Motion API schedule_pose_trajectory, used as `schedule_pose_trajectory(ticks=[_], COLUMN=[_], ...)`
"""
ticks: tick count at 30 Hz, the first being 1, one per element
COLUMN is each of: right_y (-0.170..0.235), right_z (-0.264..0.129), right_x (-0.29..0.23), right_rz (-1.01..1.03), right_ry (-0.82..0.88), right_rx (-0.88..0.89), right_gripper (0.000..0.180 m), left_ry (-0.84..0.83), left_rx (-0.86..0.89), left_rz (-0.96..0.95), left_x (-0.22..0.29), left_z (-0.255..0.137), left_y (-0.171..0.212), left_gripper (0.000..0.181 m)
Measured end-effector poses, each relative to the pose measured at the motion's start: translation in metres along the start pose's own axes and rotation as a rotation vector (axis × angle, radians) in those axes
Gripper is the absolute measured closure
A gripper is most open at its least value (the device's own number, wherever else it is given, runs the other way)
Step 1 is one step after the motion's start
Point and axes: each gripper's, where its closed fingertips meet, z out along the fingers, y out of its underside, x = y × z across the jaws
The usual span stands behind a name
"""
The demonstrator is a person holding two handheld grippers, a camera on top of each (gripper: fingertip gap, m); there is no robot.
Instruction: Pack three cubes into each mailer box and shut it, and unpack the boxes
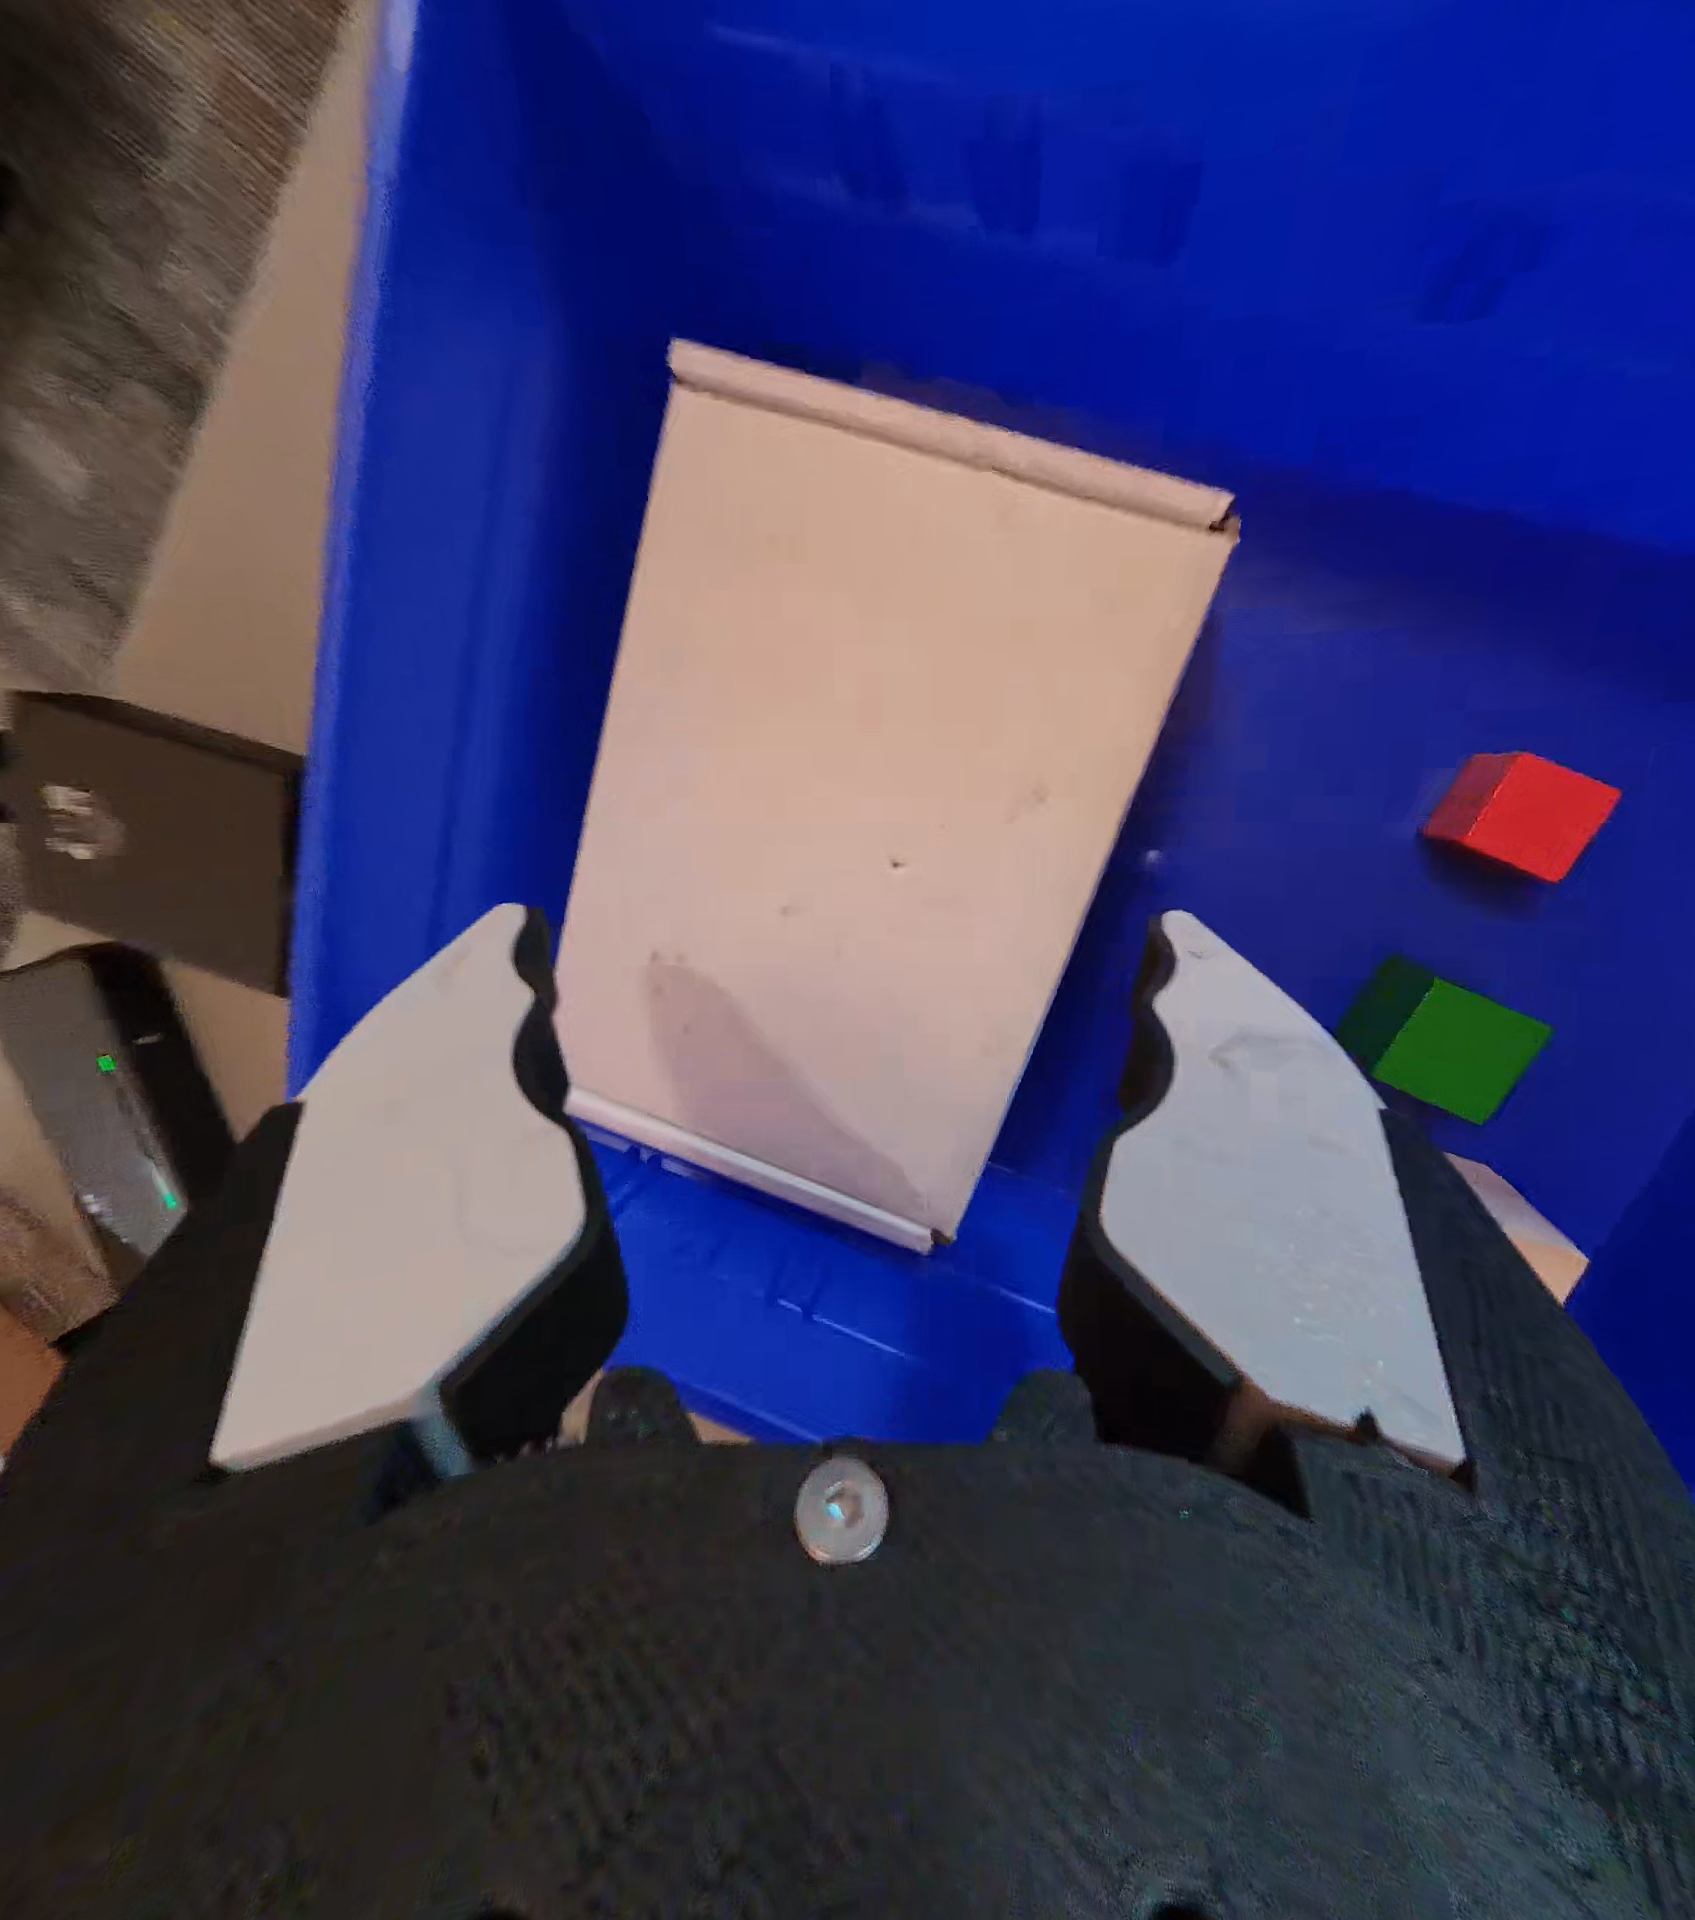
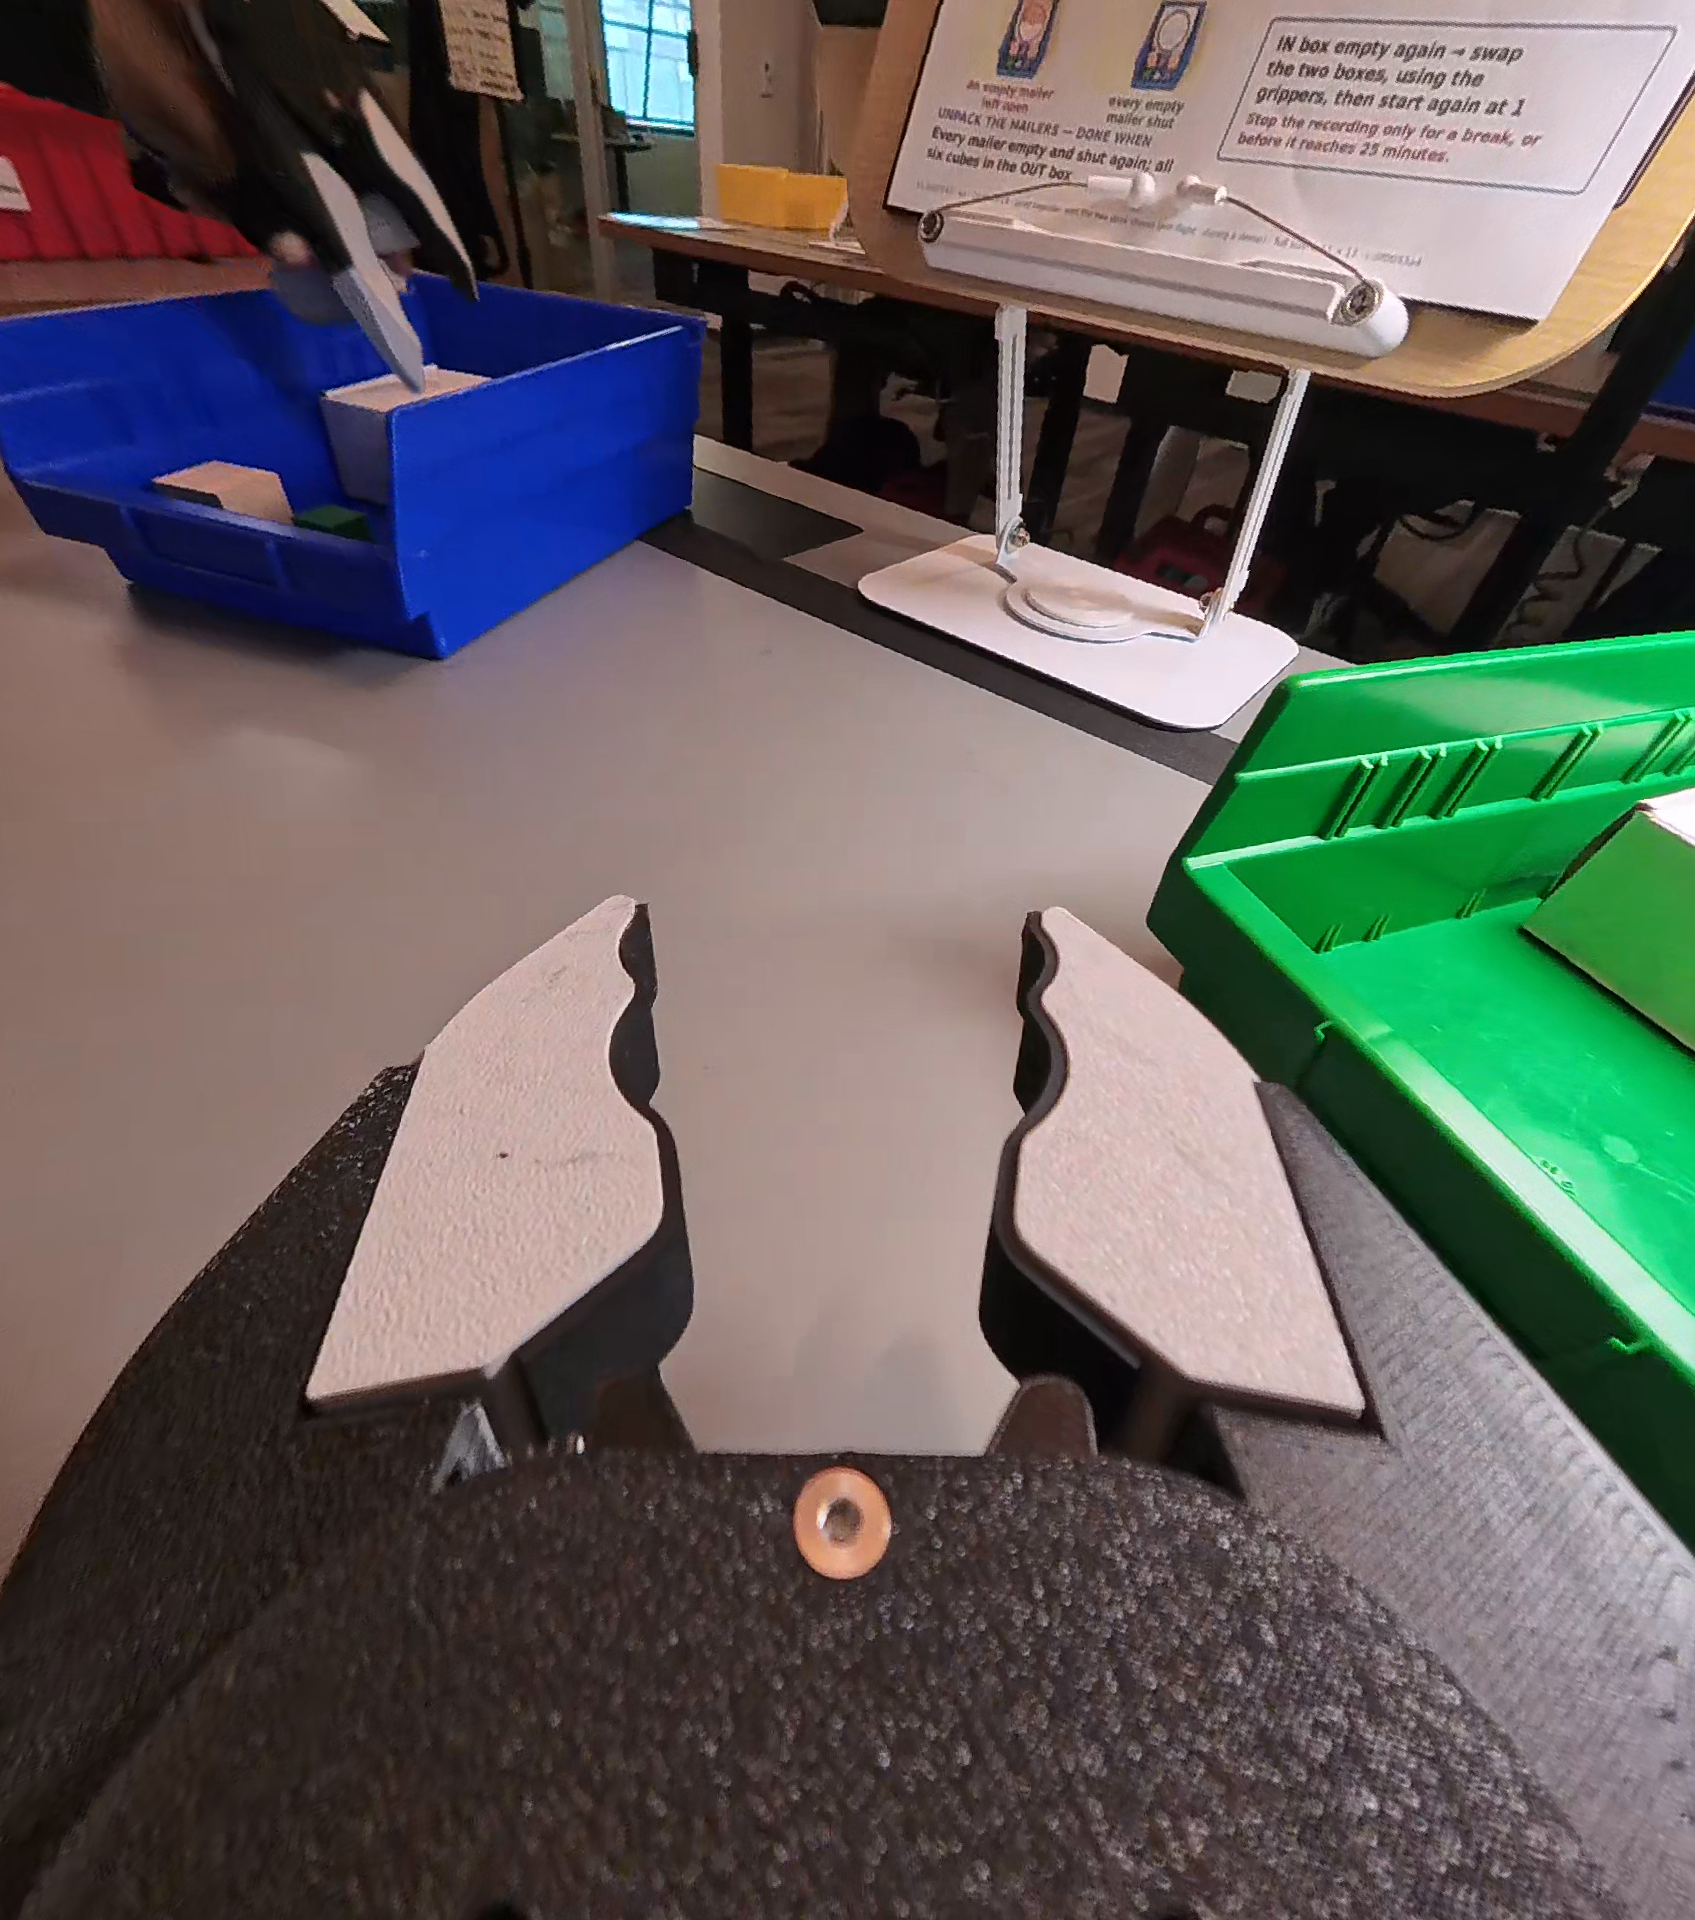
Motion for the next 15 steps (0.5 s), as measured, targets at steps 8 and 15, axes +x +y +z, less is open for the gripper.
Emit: schedule_pose_trajectory(ticks=[8, 15], right_y=[-0.003, 0.001], right_z=[0.0, 0.004], right_x=[0.002, 0.0], right_rz=[-0.005, -0.009], right_ry=[-0.012, -0.025], right_rx=[0.02, 0.005], right_gripper=[0.113, 0.113], left_ry=[0.138, 0.156], left_rx=[-0.19, -0.249], left_rz=[0.064, 0.119], left_x=[0.004, 0.007], left_z=[0.038, 0.053], left_y=[-0.003, -0.001], left_gripper=[0.054, 0.054])
